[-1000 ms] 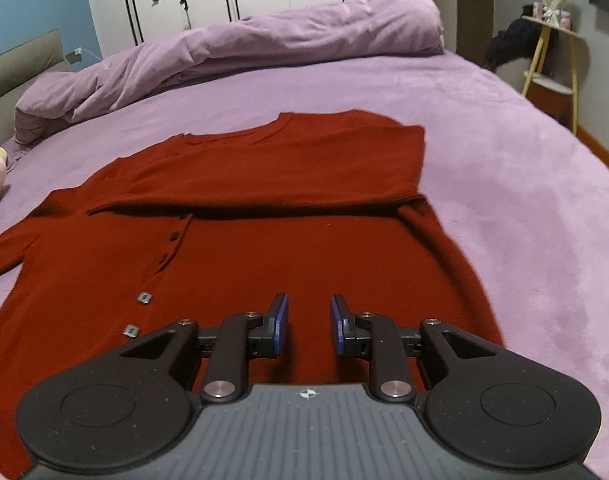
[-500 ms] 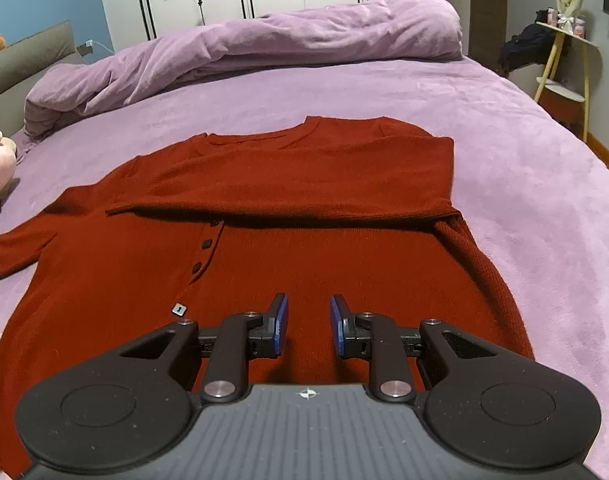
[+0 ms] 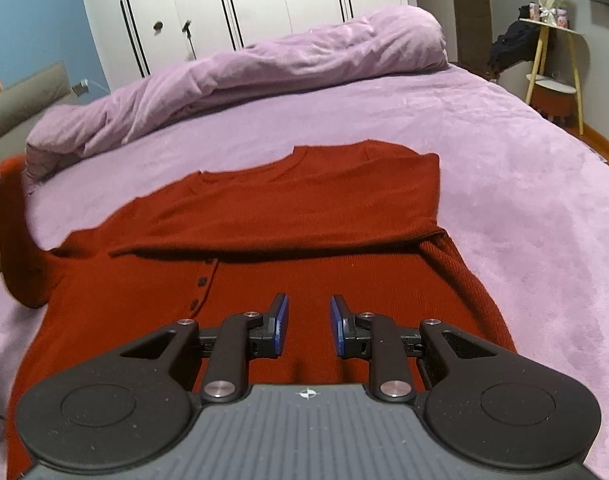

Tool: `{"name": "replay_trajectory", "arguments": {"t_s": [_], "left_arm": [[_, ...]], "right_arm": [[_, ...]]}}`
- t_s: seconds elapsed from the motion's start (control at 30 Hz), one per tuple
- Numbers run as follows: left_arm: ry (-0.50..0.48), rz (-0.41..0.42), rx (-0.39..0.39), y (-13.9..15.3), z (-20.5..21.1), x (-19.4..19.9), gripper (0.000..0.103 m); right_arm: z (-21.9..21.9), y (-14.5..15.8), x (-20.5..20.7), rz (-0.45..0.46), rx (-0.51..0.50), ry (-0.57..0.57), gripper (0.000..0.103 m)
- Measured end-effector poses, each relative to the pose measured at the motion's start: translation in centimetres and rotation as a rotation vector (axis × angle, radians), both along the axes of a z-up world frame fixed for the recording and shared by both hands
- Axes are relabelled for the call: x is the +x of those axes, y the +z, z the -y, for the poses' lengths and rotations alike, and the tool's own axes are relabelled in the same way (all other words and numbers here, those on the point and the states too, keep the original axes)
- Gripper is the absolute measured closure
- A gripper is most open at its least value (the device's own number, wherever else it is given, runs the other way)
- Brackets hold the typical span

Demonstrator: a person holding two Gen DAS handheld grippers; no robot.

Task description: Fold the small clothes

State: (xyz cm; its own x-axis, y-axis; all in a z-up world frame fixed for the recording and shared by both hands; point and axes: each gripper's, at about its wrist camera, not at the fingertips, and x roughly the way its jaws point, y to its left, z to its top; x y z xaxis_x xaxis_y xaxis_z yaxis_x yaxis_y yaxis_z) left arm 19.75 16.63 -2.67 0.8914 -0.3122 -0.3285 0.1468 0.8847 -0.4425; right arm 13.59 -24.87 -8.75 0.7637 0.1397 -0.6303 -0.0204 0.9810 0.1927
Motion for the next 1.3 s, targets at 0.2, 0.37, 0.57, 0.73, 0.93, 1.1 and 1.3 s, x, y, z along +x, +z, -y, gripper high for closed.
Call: {"name": "replay_trajectory", "arguments": {"t_s": [0.2, 0.37, 0.57, 0.73, 0.93, 1.1, 1.3], "left_arm": [[-0.091, -0.228, 0.175, -6.0, 7.0, 1.1, 0.049], [-0.003, -0.294, 0.231, -7.5, 4.8, 0.0, 0.046], [0.109, -0.366, 0.201, -8.4, 2.5, -1.6, 0.043], [0.154, -0.406, 0.143, -8.6, 0.8, -2.1, 0.043], [0.148, -0.401, 0.163, -8.6, 1.1, -1.6, 0.043], [0.156, -0.414, 0.155, -8.7, 1.6, -1.0, 0.043], [0.163, -0.398, 0.194, -8.0, 1.7, -0.9, 0.043]], "right_arm": [[0.5, 0.2, 1.2, -0.01, 0.058, 0.017, 0.081], [0.6, -0.6, 5.1, -0.077, 0.262, 0.072, 0.079], [-2.0, -2.1, 13.2, -0.136, 0.42, 0.103, 0.056], [-5.3, -3.7, 17.4, -0.21, 0.324, 0.111, 0.057], [-6.3, -3.1, 17.8, -0.162, 0.265, 0.134, 0.079], [-6.6, -3.1, 18.3, -0.162, 0.253, 0.16, 0.098], [-6.6, 1.6, 15.7, 0.082, 0.121, 0.186, 0.1]]}}
